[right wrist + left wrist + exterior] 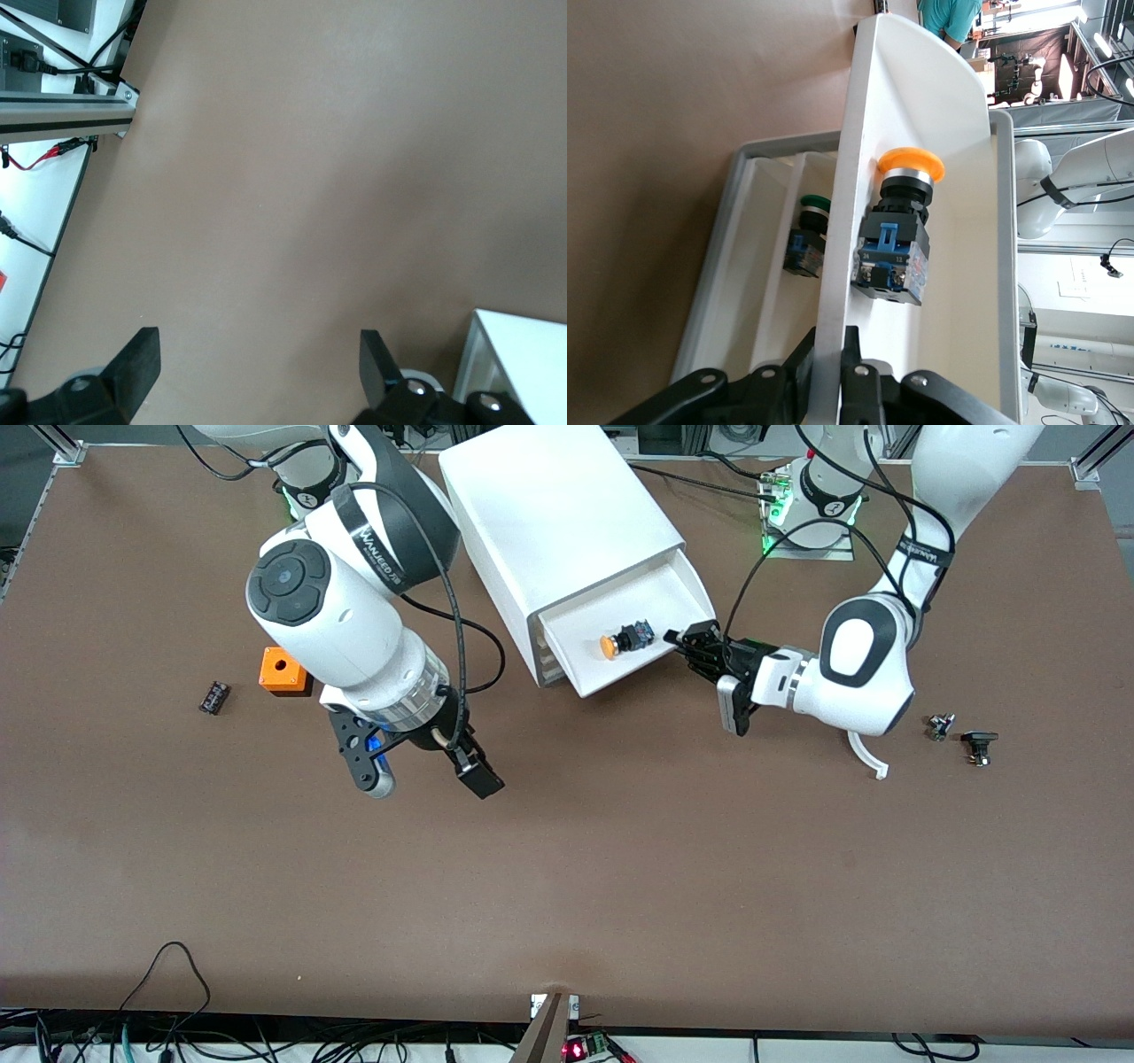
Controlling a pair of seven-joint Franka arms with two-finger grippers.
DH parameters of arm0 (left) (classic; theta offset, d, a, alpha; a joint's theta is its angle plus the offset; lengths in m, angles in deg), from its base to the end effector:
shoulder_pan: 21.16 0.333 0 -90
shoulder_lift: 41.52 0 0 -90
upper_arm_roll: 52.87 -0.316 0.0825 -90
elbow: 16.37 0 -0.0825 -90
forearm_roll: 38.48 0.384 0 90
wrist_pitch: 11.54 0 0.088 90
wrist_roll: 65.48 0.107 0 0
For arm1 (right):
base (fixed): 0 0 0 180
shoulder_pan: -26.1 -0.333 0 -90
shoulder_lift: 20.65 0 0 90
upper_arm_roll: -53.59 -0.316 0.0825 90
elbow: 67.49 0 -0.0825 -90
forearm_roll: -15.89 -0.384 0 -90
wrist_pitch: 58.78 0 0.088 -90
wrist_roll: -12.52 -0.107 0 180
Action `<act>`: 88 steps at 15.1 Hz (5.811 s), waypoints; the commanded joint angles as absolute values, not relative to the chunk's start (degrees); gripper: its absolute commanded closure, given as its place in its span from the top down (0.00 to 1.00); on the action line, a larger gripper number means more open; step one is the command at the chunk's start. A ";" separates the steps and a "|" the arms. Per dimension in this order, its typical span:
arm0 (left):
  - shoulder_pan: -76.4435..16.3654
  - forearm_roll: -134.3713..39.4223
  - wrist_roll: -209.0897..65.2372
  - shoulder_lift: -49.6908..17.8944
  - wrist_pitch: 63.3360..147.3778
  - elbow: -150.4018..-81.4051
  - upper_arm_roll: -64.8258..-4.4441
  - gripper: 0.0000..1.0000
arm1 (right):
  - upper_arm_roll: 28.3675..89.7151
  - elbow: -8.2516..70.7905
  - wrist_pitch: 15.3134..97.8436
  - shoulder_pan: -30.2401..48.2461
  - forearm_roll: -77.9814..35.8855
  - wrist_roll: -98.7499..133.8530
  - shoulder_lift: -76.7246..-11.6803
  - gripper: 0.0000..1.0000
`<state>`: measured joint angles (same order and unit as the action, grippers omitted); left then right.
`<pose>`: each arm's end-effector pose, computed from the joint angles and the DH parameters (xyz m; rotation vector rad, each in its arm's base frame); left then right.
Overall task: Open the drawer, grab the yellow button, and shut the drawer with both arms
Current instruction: 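Grasp the orange button with the right gripper while the left gripper releases, then lift the orange button out of the drawer with the right gripper, then close the drawer with the left gripper while the right gripper lowers the button, then release the orange button on the table with the right gripper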
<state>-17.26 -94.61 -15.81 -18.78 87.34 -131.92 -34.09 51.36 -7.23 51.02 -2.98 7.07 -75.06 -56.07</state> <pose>0.5123 -0.2105 0.2699 1.8866 -0.5940 -0.3405 0.6418 0.3922 0.5058 -2.4755 1.3951 0.0327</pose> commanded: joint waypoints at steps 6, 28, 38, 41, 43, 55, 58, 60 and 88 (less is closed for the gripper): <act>-15.81 -89.02 -19.95 -15.41 87.78 -125.97 -34.33 1.00 | 51.66 -9.31 50.47 -13.08 6.66 -88.88 -59.05 0.99; -14.66 -50.35 -66.88 -23.23 57.91 -99.87 -35.03 1.00 | 52.10 -9.39 50.47 -25.40 8.50 -104.29 -65.74 0.12; -11.14 -50.96 -66.97 -22.19 55.68 -100.30 -34.59 1.00 | 52.27 -15.11 46.44 -22.86 8.59 -96.76 -63.98 0.00; -12.20 -51.31 -67.75 -22.27 59.99 -100.48 -31.97 1.00 | 52.19 -15.11 42.84 -18.39 8.50 -84.47 -61.88 0.00; -12.20 -51.14 -73.09 -22.18 62.10 -101.09 -31.69 1.00 | 51.75 -15.02 40.29 -14.26 8.07 -75.50 -60.47 0.00; -22.81 -46.14 -105.35 -23.50 87.31 -112.33 -31.43 1.00 | 52.10 -12.83 27.97 12.89 7.98 -12.92 -59.76 0.00; -28.62 -41.22 -115.02 -22.36 93.47 -114.79 -31.43 1.00 | 52.10 -10.63 29.20 18.26 8.85 -2.01 -60.46 0.00; -29.25 -40.42 -116.54 -22.71 98.03 -117.78 -31.25 1.00 | 52.10 -6.26 33.21 22.30 10.08 5.36 -60.55 0.00; -28.46 -44.37 -133.50 -24.82 106.14 -129.75 -12.01 1.00 | 52.01 17.85 61.20 28.04 14.83 14.28 -57.93 0.99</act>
<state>-29.23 -42.19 -133.06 -23.25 106.25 -127.91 -13.88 52.36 16.95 63.41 29.04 13.21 13.98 -62.60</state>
